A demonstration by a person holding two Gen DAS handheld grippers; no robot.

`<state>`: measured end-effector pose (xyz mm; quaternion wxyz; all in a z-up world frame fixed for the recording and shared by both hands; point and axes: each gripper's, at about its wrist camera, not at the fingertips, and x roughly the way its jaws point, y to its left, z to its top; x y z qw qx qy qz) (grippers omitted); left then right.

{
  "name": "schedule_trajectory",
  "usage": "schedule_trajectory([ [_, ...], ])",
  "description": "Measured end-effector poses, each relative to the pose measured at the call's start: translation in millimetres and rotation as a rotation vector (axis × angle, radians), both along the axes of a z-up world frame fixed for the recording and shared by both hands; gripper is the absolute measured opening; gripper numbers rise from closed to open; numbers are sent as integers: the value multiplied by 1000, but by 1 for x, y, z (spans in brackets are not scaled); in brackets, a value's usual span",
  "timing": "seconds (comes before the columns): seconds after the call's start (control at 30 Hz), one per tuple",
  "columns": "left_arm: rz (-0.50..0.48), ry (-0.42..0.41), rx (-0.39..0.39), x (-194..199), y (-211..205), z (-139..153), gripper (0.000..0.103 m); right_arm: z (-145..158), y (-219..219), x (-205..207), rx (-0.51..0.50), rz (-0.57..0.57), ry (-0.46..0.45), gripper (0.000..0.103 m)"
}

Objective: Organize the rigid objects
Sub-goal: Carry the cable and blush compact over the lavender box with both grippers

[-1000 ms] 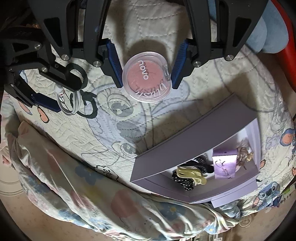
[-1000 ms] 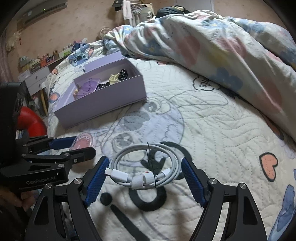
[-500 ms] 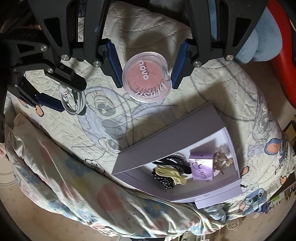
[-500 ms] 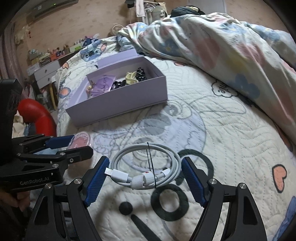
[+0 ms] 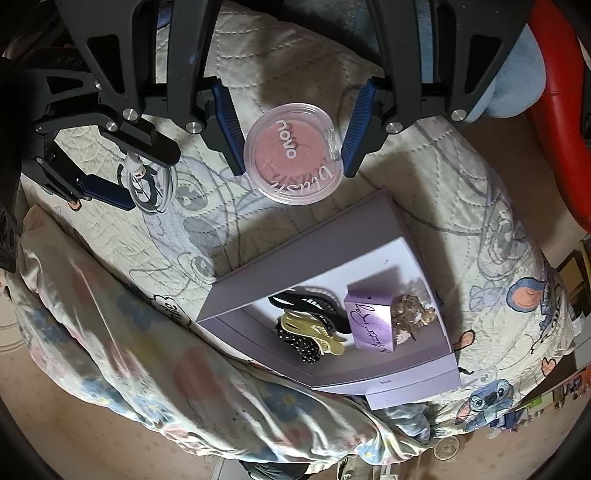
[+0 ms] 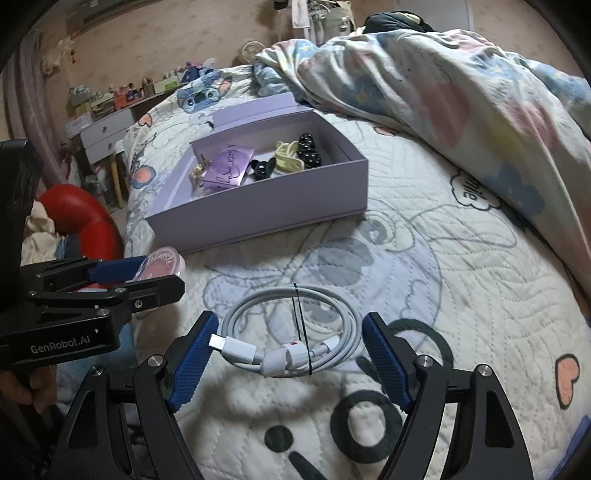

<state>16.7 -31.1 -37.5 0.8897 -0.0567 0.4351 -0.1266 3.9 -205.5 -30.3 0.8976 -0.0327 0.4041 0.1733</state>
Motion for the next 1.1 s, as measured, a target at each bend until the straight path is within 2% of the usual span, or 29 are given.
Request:
schedule_trajectory([
  [0.63,29,-5,-9,4,13,3,52,3,15,8,1,40,-7,80],
  [1.1,33,-42,-5,4,16,19,52,17,17,7,2,48,-43,80],
])
